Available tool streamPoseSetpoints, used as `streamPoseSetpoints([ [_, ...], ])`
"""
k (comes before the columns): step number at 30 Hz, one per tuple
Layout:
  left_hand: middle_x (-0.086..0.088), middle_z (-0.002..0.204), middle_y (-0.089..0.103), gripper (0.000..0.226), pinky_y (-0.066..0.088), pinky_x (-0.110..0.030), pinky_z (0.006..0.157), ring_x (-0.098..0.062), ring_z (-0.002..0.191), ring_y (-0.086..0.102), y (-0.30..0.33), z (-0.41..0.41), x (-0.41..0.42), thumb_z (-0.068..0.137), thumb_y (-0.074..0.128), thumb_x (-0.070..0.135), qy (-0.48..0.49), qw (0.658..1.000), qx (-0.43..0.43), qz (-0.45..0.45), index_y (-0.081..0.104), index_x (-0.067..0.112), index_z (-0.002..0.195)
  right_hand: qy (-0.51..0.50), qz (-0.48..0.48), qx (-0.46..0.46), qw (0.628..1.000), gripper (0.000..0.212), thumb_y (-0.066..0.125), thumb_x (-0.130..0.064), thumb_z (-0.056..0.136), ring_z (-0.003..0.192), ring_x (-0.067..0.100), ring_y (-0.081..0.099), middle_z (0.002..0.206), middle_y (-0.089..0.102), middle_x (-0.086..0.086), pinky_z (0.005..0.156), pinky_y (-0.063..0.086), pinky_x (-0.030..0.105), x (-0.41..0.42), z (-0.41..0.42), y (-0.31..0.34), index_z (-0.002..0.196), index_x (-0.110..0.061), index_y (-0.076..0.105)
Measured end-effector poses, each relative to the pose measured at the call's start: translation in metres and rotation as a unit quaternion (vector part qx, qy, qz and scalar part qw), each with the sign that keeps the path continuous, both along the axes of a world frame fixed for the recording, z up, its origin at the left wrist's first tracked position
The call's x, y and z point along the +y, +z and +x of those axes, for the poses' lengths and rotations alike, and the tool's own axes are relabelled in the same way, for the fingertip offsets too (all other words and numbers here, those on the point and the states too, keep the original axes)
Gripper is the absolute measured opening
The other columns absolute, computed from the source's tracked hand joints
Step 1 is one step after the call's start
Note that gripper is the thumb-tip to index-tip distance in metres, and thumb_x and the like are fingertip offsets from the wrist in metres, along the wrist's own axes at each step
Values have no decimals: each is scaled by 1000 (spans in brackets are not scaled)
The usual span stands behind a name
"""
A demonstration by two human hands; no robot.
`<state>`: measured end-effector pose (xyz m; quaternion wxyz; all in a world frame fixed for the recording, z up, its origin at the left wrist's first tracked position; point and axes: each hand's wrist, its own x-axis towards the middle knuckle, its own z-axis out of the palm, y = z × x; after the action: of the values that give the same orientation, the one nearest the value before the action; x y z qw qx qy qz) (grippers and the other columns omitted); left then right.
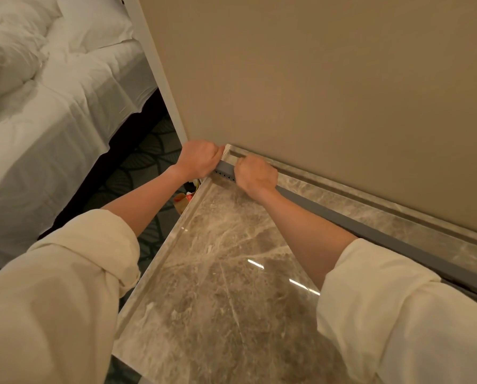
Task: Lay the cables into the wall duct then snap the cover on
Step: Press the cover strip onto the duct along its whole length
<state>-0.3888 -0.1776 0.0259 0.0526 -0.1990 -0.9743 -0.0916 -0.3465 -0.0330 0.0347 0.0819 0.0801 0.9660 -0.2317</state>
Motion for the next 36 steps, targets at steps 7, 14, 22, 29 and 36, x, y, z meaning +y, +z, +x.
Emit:
streamPoseSetpoints([
  [7, 0, 42, 39, 61, 28, -27, 42, -19, 41, 40, -12, -10, -1, 98, 36, 39, 69, 995, -61, 38, 33, 15, 42, 10, -26, -121, 992, 32, 32, -29, 93, 62, 20, 53, 84, 65, 6, 66, 37, 30, 6, -8, -2, 77, -14, 56],
  [14, -4, 55, 48, 57, 37, -31, 58, -26, 59, 51, -17, -11, 6, 98, 33, 38, 133, 985, -105, 32, 38, 15, 46, 90, -30, -98, 991, 37, 23, -20, 95, 89, 30, 62, 91, 64, 13, 77, 48, 36, 1, -4, -7, 84, -13, 58],
  [22, -14, 67, 63, 55, 40, -33, 55, -33, 64, 58, -24, -8, 7, 100, 26, 35, 75, 996, -52, -3, 36, 17, 49, 155, 27, -69, 985, 29, 30, -9, 90, 83, 29, 60, 100, 65, 14, 64, 39, 32, 5, -3, -9, 84, -12, 59],
  [29, -15, 60, 62, 53, 38, -35, 50, -34, 58, 58, -24, 0, 3, 100, 31, 26, 52, 999, -13, -7, 46, 8, 53, 117, 112, 30, 986, 34, 31, -13, 92, 91, 29, 63, 103, 67, 8, 63, 38, 31, -3, 6, -20, 102, -16, 63],
  [36, -18, 61, 61, 52, 39, -37, 52, -34, 58, 56, -17, 5, 5, 100, 31, 25, 46, 999, -13, -2, 48, 5, 54, 111, 100, 32, 988, 35, 30, -14, 93, 89, 30, 64, 103, 67, 10, 61, 36, 32, -4, 4, -20, 103, -16, 63],
])
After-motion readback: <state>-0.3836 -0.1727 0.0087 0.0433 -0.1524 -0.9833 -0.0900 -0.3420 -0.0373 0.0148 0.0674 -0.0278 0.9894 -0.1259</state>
